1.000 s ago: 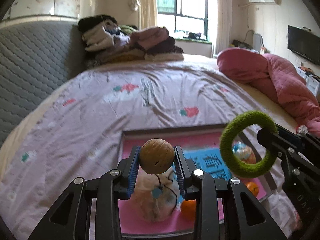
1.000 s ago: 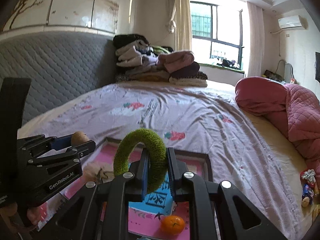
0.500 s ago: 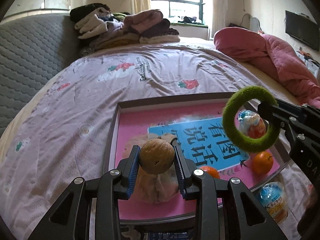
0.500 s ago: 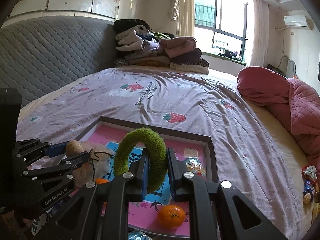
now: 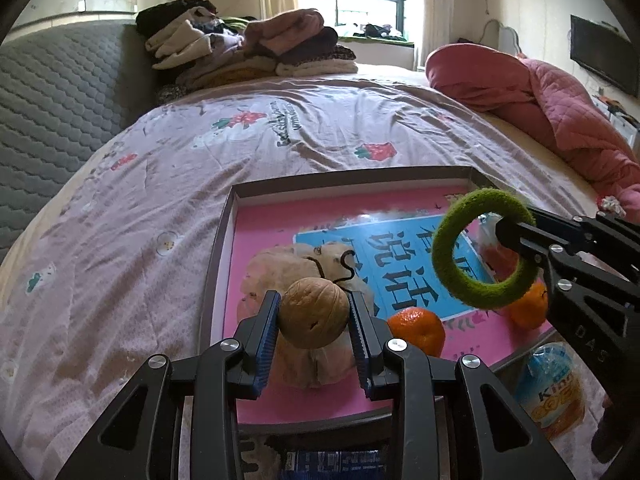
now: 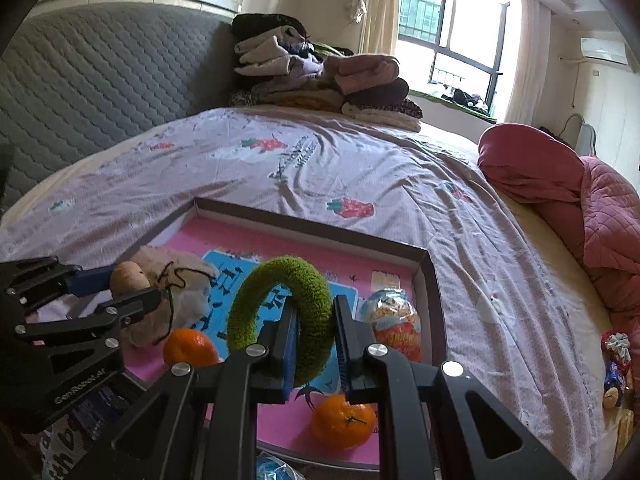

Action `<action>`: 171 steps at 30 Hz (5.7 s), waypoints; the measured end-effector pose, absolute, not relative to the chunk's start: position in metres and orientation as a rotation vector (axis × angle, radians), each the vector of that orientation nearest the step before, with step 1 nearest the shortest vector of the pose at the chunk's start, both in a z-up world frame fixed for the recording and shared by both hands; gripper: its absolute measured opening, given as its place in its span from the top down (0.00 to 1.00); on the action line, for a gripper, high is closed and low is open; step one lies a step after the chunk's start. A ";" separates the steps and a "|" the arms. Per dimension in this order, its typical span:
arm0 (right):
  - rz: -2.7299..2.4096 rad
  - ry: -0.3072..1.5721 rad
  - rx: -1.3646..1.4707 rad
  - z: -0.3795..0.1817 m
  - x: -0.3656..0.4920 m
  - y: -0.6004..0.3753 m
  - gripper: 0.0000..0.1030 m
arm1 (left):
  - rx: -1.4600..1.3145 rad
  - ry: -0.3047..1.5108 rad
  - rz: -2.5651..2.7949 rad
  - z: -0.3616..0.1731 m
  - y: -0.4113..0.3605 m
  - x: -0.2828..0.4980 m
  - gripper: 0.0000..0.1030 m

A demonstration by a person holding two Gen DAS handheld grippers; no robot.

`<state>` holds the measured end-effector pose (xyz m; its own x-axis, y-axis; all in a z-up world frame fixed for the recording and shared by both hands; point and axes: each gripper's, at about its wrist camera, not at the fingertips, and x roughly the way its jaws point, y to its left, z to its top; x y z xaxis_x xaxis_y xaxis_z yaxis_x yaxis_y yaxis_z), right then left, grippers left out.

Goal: Organize objects
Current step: 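Carry the walnut and green ring over the pink book tray with both tools, then lower the walnut into the tray with the left tool while the right lowers the ring, then open the left tool on the walnut while the right releases the green ring, then withdraw both open tools from the tray toward the blue packet and Kinder egg bag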

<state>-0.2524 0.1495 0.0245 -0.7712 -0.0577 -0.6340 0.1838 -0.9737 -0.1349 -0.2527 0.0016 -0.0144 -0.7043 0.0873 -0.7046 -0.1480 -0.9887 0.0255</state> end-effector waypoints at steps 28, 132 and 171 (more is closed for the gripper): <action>-2.789 0.346 1.193 -0.008 -0.264 0.153 0.83 | -1.256 0.128 2.728 -0.035 0.000 -0.255 0.67; -2.802 0.124 1.107 0.042 -0.243 0.167 0.54 | -1.071 0.047 2.850 0.023 -0.027 -0.229 0.26; -2.927 -0.032 0.825 0.071 -0.138 0.186 0.40 | -0.984 0.050 2.902 0.032 -0.008 -0.141 0.22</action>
<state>-0.1383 0.1857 0.0712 -0.8482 -0.1023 -0.5197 0.0908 -0.9947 0.0477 -0.1411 -0.0083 0.0324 -0.7913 0.0621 -0.6083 -0.0829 -0.9965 0.0060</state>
